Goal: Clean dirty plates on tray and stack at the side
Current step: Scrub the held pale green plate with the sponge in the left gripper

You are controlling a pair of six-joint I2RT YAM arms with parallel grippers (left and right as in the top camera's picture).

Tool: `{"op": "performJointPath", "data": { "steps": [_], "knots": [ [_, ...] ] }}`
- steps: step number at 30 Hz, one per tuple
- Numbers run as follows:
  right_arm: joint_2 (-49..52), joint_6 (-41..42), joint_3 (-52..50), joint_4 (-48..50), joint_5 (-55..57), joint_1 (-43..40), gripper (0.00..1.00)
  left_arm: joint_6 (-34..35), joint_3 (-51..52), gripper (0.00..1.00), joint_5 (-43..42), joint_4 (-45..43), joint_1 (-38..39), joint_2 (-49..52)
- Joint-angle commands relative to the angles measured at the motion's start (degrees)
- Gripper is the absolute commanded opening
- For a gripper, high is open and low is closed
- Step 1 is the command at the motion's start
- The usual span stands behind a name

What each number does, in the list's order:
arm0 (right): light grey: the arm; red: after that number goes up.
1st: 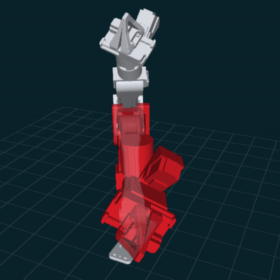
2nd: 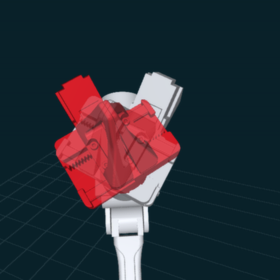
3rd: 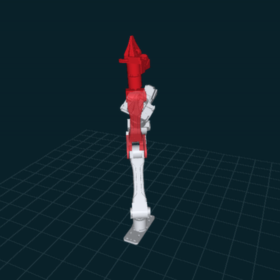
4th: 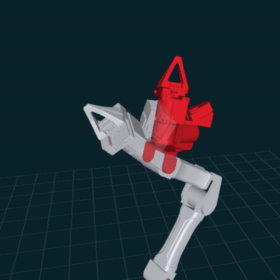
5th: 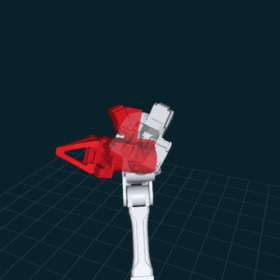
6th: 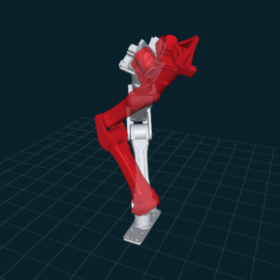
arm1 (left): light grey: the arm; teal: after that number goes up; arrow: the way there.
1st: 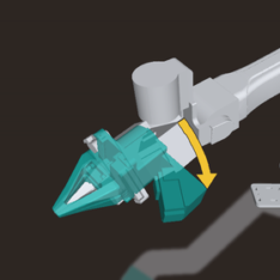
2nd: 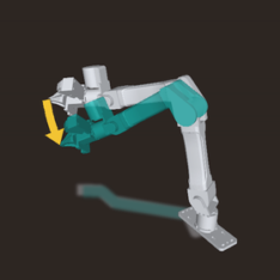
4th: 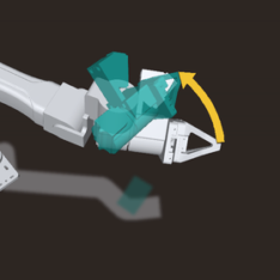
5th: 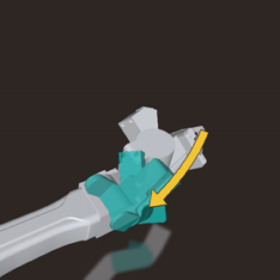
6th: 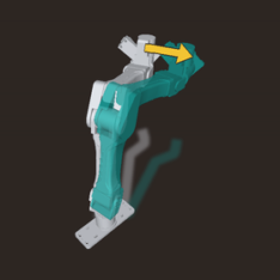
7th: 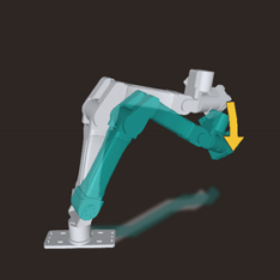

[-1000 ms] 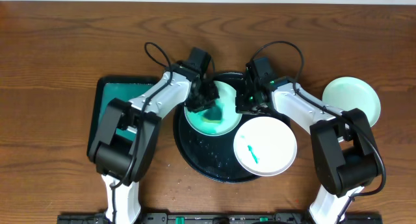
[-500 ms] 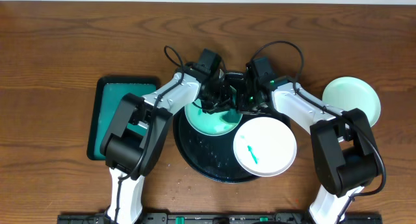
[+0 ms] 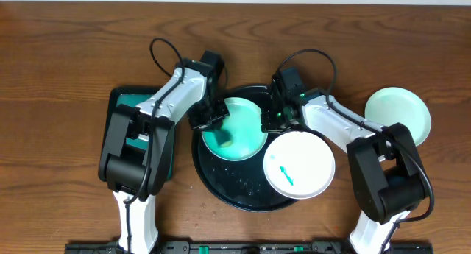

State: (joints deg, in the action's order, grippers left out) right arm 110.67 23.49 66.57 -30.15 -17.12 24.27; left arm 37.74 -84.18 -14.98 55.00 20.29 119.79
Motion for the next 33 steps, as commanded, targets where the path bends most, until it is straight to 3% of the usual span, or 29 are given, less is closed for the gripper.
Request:
{"op": "performJointPath", "data": {
  "steps": [1, 6, 10, 15, 18, 20, 28, 33],
  "knots": [
    [1.4, -0.37, -0.68, -0.83, 0.83, 0.0, 0.01, -0.17, 1.14, 0.07, 27.87, 3.26, -1.68, 4.83],
    [1.4, -0.37, -0.68, -0.9, 0.87, 0.0, 0.01, 0.02, -0.96, 0.07, 32.96, 5.64, -1.68, 4.83],
    [1.4, -0.37, -0.68, -0.94, 1.11, 0.0, 0.01, -1.97, -1.84, 0.07, 31.08, 5.38, -1.42, 4.83],
    [1.4, -0.37, -0.68, -1.29, 1.25, 0.0, 0.01, -15.47, -1.84, 0.07, 8.46, -0.33, 1.33, 4.83],
    [1.4, -0.37, -0.68, -1.53, 1.25, 0.0, 0.01, -19.17, -1.84, 0.07, -5.14, -4.2, 3.82, 4.83],
    [1.4, -0.37, -0.68, -1.81, 1.25, 0.0, 0.01, -19.3, -1.84, 0.07, -9.68, -6.32, 5.62, 4.83],
    [1.4, -0.37, -0.68, -2.67, 1.25, 0.07, 0.01, -19.3, -1.84, 0.07, -17.62, -11.3, 13.09, 4.83],
    [1.4, -0.37, -0.68, -3.04, 1.25, 0.07, 0.01, -19.34, -1.84, 0.07, -20.24, -11.65, 13.9, 4.83]
  ]
}}
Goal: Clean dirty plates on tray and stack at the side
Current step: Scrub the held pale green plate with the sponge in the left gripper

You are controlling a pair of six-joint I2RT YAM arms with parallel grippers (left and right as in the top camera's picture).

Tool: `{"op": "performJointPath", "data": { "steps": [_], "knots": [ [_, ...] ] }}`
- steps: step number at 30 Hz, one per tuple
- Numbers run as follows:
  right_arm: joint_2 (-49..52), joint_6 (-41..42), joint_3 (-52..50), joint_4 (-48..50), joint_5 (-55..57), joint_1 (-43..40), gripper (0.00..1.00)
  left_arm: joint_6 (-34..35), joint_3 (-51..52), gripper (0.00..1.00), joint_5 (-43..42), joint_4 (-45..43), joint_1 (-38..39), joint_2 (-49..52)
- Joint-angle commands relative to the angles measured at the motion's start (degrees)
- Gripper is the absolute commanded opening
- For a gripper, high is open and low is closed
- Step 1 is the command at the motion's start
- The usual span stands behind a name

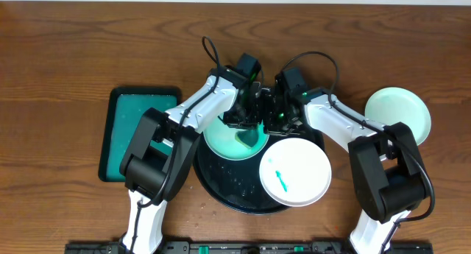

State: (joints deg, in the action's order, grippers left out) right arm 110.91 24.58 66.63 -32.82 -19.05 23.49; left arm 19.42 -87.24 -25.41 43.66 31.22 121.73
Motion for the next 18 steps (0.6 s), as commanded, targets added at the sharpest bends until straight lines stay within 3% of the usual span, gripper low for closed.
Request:
{"op": "performJointPath", "data": {
  "steps": [1, 9, 15, 18],
  "knots": [
    [1.16, -1.46, -0.74, -0.42, 3.17, 0.85, 0.01, -1.22, 1.22, 0.07, -11.5, -0.31, 2.64, 2.89],
    [1.16, -1.51, -0.74, -0.39, 3.17, 0.85, 0.01, -1.77, 0.26, 0.07, -13.22, 4.22, -3.45, -0.2],
    [1.16, -1.49, -0.74, -0.2, 3.15, 0.85, 0.01, 0.76, 0.2, 0.07, -2.56, 10.38, -7.96, -5.6],
    [1.16, -1.51, -0.74, -0.17, 3.15, 0.85, 0.01, 0.74, 0.2, 0.07, -1.75, 12.39, -9.84, -8.22]
  ]
}}
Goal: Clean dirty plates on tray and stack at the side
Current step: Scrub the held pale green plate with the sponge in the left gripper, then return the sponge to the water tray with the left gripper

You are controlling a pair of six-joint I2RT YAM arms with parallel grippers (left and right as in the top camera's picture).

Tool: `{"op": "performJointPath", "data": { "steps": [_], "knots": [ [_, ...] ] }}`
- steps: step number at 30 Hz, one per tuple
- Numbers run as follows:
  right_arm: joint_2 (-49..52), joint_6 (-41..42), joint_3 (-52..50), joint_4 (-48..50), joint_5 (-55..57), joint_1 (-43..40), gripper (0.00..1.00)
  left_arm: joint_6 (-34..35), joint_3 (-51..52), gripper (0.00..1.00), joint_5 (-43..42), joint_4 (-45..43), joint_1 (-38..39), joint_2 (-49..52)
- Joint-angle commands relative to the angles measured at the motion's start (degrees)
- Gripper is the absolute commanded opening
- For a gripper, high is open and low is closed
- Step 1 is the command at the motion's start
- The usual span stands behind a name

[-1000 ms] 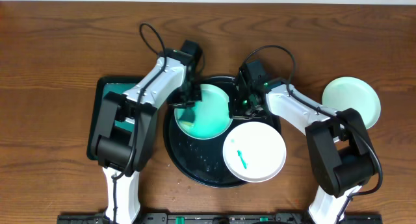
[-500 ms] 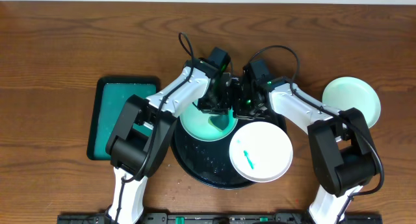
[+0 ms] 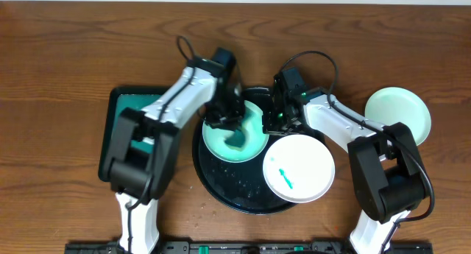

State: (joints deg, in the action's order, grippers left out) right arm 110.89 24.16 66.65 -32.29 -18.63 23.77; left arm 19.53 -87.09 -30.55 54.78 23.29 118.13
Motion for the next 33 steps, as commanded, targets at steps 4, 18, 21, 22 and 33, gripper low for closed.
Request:
{"op": "performJointPath", "data": {
  "steps": [4, 18, 21, 22, 33],
  "knots": [
    [1.09, -1.09, -0.74, -0.66, 2.71, 0.57, 0.02, 0.5, 0.04, 0.07, 7.21, 3.58, -3.85, -9.84],
    [-10.38, -4.15, 1.2, -6.05, 6.08, 0.55, 0.02, 3.89, 2.16, 0.07, 40.26, 14.47, -13.92, -15.26],
    [-15.32, -5.64, 2.12, -9.75, 6.84, 0.55, 0.02, 3.89, 2.93, 0.07, 40.26, 12.61, -17.14, -15.23],
    [-16.55, -5.79, 2.27, -10.69, 6.82, 0.55, 0.02, 3.87, 3.39, 0.07, 40.26, 11.85, -18.16, -15.23],
    [-29.14, -8.33, 2.47, -14.64, 11.69, 0.57, 0.02, 3.87, 11.76, 0.16, 35.98, 2.95, -25.44, -15.15]
  ]
}}
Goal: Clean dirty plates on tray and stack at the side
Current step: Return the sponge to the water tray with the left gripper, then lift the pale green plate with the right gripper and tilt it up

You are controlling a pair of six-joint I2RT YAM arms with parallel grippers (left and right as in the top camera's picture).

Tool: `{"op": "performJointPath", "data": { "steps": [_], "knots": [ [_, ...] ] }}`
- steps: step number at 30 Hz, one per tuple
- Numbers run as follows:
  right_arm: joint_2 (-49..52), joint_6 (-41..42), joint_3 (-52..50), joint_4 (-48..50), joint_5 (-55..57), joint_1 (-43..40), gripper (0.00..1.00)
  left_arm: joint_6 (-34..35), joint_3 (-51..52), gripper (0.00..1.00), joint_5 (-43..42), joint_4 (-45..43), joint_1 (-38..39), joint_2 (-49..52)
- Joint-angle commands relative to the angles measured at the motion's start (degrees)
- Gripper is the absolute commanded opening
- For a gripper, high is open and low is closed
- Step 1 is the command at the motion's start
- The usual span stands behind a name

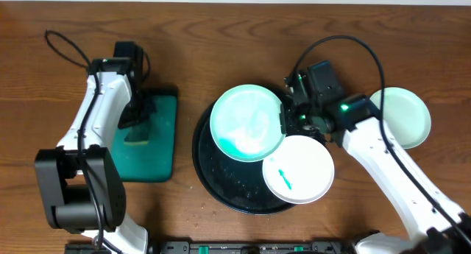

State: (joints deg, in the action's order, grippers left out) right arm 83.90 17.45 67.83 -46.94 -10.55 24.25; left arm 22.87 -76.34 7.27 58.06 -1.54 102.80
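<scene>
A mint-green plate (246, 123) with a pale wet sheen hangs over the upper part of the round black tray (228, 188). My right gripper (284, 120) is shut on its right rim. A white plate (298, 169) with a green smear lies on the tray's right side. A second mint plate (403, 118) sits on the table at the far right. My left gripper (137, 121) is over the green rectangular tray (158, 151) on the left, with the green sponge (136, 136) at its fingertips.
The brown wooden table (221, 40) stretches behind both arms. A black cable loops above each arm. Water drops speckle the black tray's bare floor. A dark rail runs along the table's front edge.
My left gripper has gone with the sponge from the mint plate to the green tray on the left. The mint plate looks larger and brighter, and my right arm holding it stands higher.
My left gripper pressed the sponge on the mint plate's left side, then its middle, then left of middle again, while my right gripper held the plate's right rim. Now the sponge is back at the green tray and only the right gripper holds the plate.
</scene>
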Motion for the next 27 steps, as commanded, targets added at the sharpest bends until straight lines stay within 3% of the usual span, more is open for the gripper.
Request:
{"op": "performJointPath", "data": {
  "steps": [1, 7, 11, 15, 18, 22, 27],
  "knots": [
    [-2.45, -1.6, 1.29, 0.09, 5.01, 0.09, 0.02, 0.52, 1.14, 0.17, -1.9, -0.33, -0.66, 0.17],
    [-2.51, -2.84, 1.27, 2.21, 15.15, 0.09, 0.01, 0.33, 1.2, 0.24, -2.16, -0.52, -0.63, 0.17],
    [-2.51, -6.64, 1.27, 6.14, 16.15, 0.68, 0.01, 0.33, 1.22, 0.24, -2.32, -0.52, -0.63, 0.17],
    [-2.51, -11.23, 1.27, 8.2, 23.45, 3.67, 0.01, 0.33, 1.22, 0.32, -2.64, -0.48, -0.63, 0.17],
    [-2.51, -15.72, 1.27, 8.2, 29.2, 6.71, 0.01, 0.35, 1.22, 0.45, -3.96, -0.55, -0.63, 0.17],
    [-2.49, -20.15, 1.27, 8.2, 36.76, 11.69, 0.01, 0.33, 1.22, 0.78, -5.18, -0.85, -0.63, 0.17],
    [-2.29, -22.88, 1.27, 8.15, 49.46, 18.43, 0.01, 0.33, 1.22, 0.8, -5.18, -0.96, -0.63, 0.17]
  ]
}}
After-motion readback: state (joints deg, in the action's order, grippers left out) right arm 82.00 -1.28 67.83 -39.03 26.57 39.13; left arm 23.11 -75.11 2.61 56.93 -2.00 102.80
